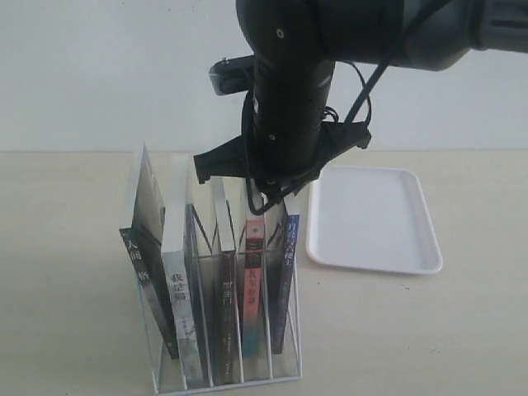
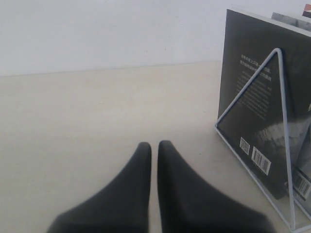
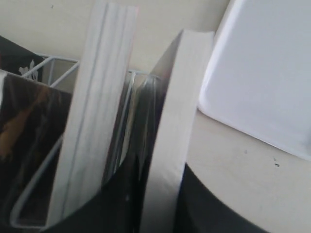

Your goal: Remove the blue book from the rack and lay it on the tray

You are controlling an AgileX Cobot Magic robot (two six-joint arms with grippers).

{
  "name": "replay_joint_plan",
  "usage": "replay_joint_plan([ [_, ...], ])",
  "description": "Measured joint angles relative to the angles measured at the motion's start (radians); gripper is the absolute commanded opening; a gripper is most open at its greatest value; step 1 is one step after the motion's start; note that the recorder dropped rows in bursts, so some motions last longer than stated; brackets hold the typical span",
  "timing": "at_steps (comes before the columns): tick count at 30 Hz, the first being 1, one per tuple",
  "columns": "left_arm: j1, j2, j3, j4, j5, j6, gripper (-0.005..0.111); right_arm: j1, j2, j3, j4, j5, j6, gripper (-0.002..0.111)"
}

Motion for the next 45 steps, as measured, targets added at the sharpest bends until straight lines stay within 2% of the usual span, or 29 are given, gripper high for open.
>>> replay_joint_plan([
  [18,0.0,0.0,0.0,0.0,0.0,0.0,0.004,0.0,-0.124,-0.031,-0.011,0.03,-0.007,0.0],
  [26,0.0,0.0,0.0,0.0,0.0,0.0,0.004,0.0,-0.35,-0.031,-0.051,0.053,-0.014,0.0],
  [36,0.0,0.0,0.0,0.0,0.0,0.0,0.004,-0.005,-0.602,-0.031,-0.138,0.103,-0.046,0.0],
  [40,0.0,0.0,0.0,0.0,0.0,0.0,0.004,-0.005,-0.619,-0.031,-0.173,0.112,-0.061,0.0],
  [45,0.0,0.0,0.0,0.0,0.0,0.0,0.004,-0.005,-0.619,-0.031,-0.287,0.138,-0.173,0.0],
])
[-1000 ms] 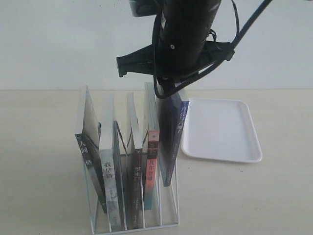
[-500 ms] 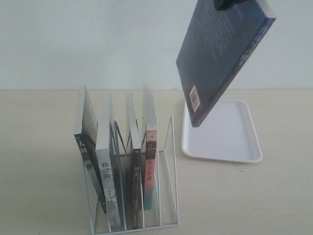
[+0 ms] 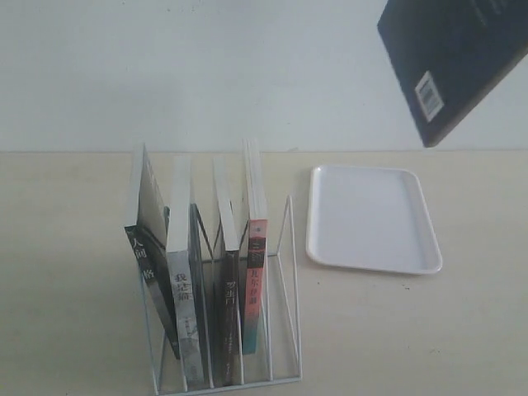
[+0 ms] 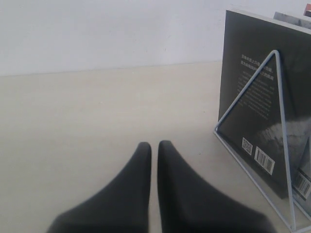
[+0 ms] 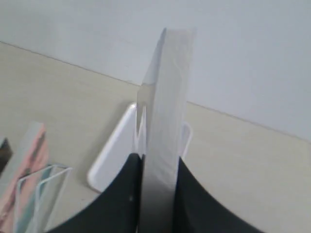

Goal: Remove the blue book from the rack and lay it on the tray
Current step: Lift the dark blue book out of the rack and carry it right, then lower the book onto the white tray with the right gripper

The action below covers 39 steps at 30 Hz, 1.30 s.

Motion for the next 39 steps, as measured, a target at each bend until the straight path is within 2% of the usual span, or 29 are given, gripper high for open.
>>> replay_joint_plan([
  [8,0.0,0.0,0.0,0.0,0.0,0.0,0.004,-0.001,0.0,0.096,-0.135,-0.07,-0.339,0.0],
  [15,0.0,0.0,0.0,0.0,0.0,0.0,0.004,-0.012,0.019,0.306,-0.182,-0.388,-0.488,0.0],
  [18,0.0,0.0,0.0,0.0,0.0,0.0,0.004,-0.077,0.06,0.379,-0.197,-0.49,-0.499,0.0],
  [22,0.0,0.0,0.0,0.0,0.0,0.0,0.004,-0.216,0.11,0.495,-0.206,-0.626,-0.486,0.0],
  [25,0.0,0.0,0.0,0.0,0.0,0.0,0.004,-0.306,0.141,0.589,-0.208,-0.809,-0.476,0.0],
  [30,0.0,0.0,0.0,0.0,0.0,0.0,0.004,-0.422,0.24,0.644,-0.224,-1.087,-0.485,0.0],
  [33,0.0,0.0,0.0,0.0,0.0,0.0,0.004,-0.458,0.324,0.648,-0.228,-1.184,-0.53,0.0],
  [39,0.0,0.0,0.0,0.0,0.0,0.0,0.004,-0.466,0.487,0.653,-0.234,-1.306,-0.741,0.0],
])
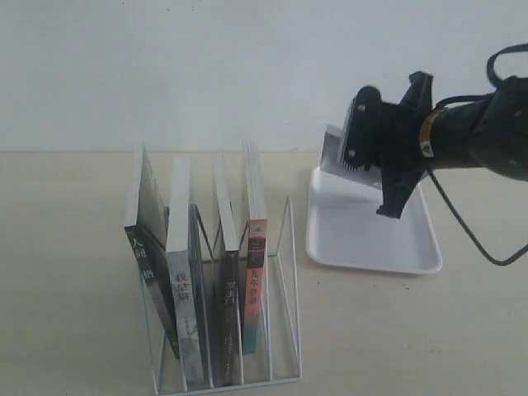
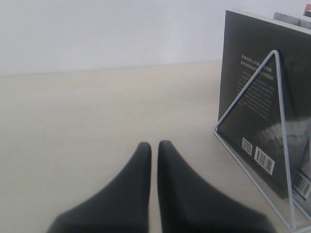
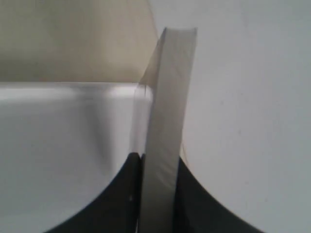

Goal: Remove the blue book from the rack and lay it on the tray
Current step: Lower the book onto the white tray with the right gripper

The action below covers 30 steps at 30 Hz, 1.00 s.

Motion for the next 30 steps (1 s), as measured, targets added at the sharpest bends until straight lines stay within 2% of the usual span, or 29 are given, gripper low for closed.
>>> replay_joint_plan([
  [8,0.0,0.0,0.0,0.0,0.0,0.0,0.004,-0.001,0.075,0.0,-0.013,-0.045,-0.208,0.0],
  [30,0.0,0.0,0.0,0.0,0.0,0.0,0.004,-0.032,0.116,-0.053,0.063,-0.043,-0.235,0.0],
])
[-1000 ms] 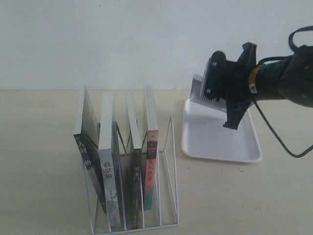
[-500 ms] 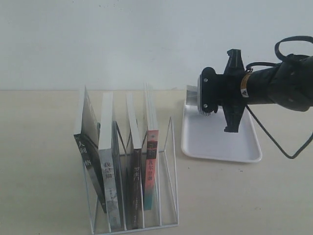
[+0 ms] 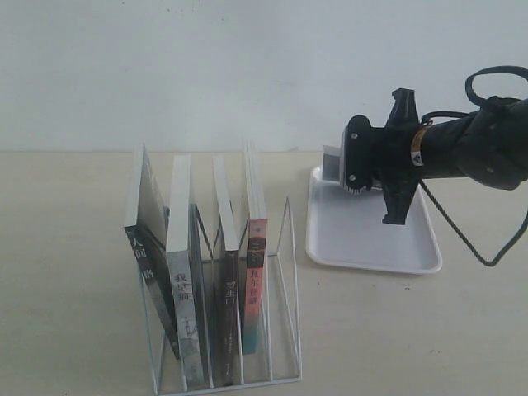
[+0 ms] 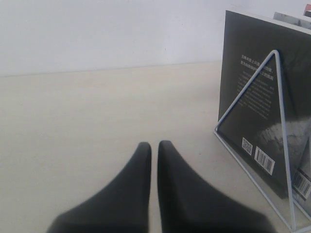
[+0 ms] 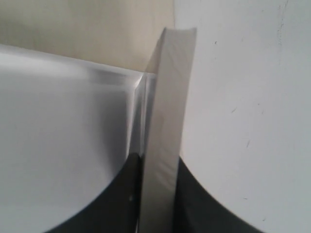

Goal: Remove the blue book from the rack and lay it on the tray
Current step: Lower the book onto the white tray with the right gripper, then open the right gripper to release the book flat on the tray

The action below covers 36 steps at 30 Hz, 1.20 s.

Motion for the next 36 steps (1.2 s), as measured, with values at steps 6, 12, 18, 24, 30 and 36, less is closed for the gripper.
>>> replay_joint_plan([
  [6,0.0,0.0,0.0,0.0,0.0,0.0,0.004,0.0,0.0,0.0,0.0,0.0,0.003,0.017],
  [12,0.0,0.0,0.0,0.0,0.0,0.0,0.004,0.0,0.0,-0.001,0.0,0.002,0.005,0.057],
  [18,0.0,0.0,0.0,0.0,0.0,0.0,0.004,0.0,0.0,-0.002,0.0,0.006,0.057,0.073],
  [24,0.0,0.0,0.0,0.0,0.0,0.0,0.004,0.0,0.0,-0.004,0.0,0.013,0.107,0.073],
  [30,0.0,0.0,0.0,0.0,0.0,0.0,0.004,0.0,-0.047,-0.004,0.005,0.071,0.146,0.073],
  [36,0.0,0.0,0.0,0.0,0.0,0.0,0.004,0.022,-0.162,-0.005,0.005,0.16,0.15,0.073],
])
